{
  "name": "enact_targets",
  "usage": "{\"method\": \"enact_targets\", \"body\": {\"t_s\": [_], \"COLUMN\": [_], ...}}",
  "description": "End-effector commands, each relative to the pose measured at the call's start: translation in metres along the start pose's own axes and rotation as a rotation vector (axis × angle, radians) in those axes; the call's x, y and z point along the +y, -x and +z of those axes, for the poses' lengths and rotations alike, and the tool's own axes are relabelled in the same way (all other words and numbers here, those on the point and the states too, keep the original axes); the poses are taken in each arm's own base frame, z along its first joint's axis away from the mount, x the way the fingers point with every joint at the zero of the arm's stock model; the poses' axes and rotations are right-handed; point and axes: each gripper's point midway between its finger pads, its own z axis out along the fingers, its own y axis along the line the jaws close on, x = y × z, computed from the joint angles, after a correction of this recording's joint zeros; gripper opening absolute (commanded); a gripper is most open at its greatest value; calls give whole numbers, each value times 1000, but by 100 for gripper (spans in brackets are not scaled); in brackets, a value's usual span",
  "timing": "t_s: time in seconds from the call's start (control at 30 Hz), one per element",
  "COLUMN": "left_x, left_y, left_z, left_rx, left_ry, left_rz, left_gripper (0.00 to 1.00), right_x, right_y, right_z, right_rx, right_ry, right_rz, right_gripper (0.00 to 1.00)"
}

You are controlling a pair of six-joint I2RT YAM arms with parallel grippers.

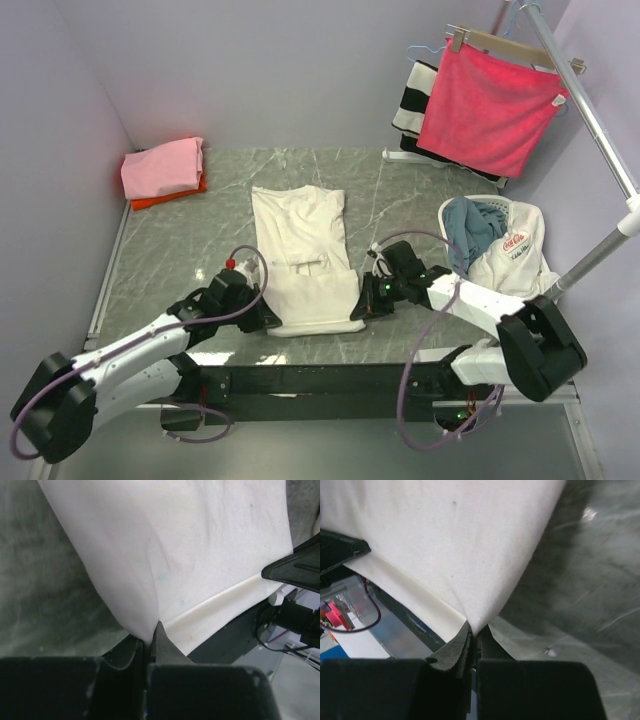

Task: Fold and stack the t-shirts
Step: Fold the tshirt

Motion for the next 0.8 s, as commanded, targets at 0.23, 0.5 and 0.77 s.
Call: {"method": "enact_targets", "body": {"t_s": [0.23, 0.5, 0.77], "left_x": [-15, -45, -43], "left_y": [28, 106, 197], "left_z": [-28, -21, -2], "left_rx": [-134, -309, -411], "left_ry": [75, 193, 196], "left_rz": [-18, 120, 112], "left_gripper": [1, 1, 1], "right_x": [46, 79, 73], "right_y": [27, 110, 179], "right_z": [-37, -45, -21], "right_rx": [-110, -218, -196], "right_ry": [32, 10, 12], "right_rz": [-138, -240, -211], "right_gripper": [0, 0, 0]}}
